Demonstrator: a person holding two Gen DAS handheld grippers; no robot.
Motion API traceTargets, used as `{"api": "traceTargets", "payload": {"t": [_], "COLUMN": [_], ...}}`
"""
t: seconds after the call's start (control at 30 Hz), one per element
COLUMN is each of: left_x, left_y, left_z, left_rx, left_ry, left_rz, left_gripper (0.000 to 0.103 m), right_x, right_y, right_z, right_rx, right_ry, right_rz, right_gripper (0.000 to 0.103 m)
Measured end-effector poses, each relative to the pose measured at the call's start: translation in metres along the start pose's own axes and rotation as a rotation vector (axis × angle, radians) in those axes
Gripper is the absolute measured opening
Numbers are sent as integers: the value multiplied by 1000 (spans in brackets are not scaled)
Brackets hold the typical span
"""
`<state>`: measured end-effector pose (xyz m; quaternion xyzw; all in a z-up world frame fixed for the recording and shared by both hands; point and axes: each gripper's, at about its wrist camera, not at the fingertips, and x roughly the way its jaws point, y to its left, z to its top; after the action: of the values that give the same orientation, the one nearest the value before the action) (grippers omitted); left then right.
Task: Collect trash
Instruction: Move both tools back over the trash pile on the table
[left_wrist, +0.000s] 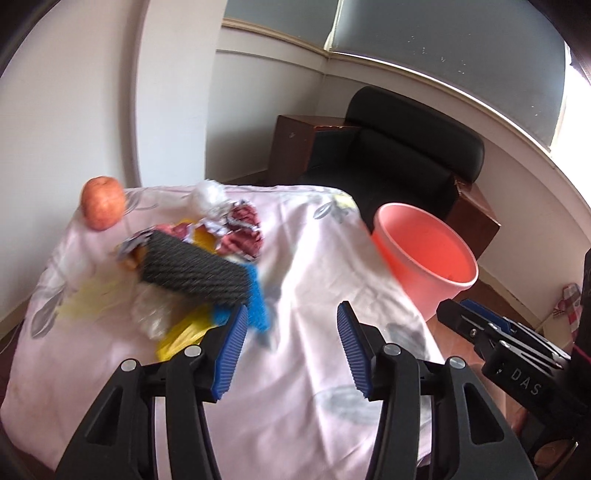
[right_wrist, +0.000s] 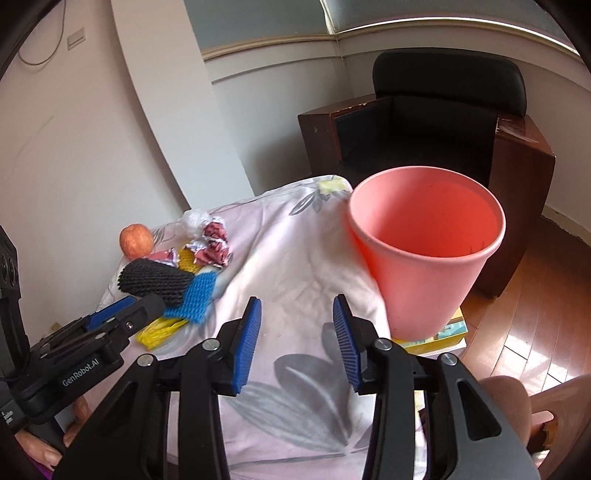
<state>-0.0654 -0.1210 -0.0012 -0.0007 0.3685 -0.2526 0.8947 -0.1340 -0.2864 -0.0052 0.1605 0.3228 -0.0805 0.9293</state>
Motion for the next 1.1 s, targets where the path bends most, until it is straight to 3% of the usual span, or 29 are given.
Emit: {"api": "traceTargets", "payload": {"t": [0.37, 0.67, 0.87, 1.1], "left_x": [-16, -38, -53, -60], "left_y": [4, 12, 17, 33], "left_z": [-19, -26, -31, -33], "left_rx": [0, -28, -39, -102], "left_ry": [23, -10, -35, -67], "left_rz": [57, 118, 139, 136], "left_gripper": [55, 55, 61, 69], "right_x": [-4, -11, -18, -16], "right_y": [21, 41, 48, 62], "right_z": [-13, -21, -23, -26], "right_rx": [-30, -81, -89, -147], "right_ry": [4, 2, -14, -2], "right_rz": [40, 72, 80, 134], "right_gripper": [42, 42, 53, 53]}}
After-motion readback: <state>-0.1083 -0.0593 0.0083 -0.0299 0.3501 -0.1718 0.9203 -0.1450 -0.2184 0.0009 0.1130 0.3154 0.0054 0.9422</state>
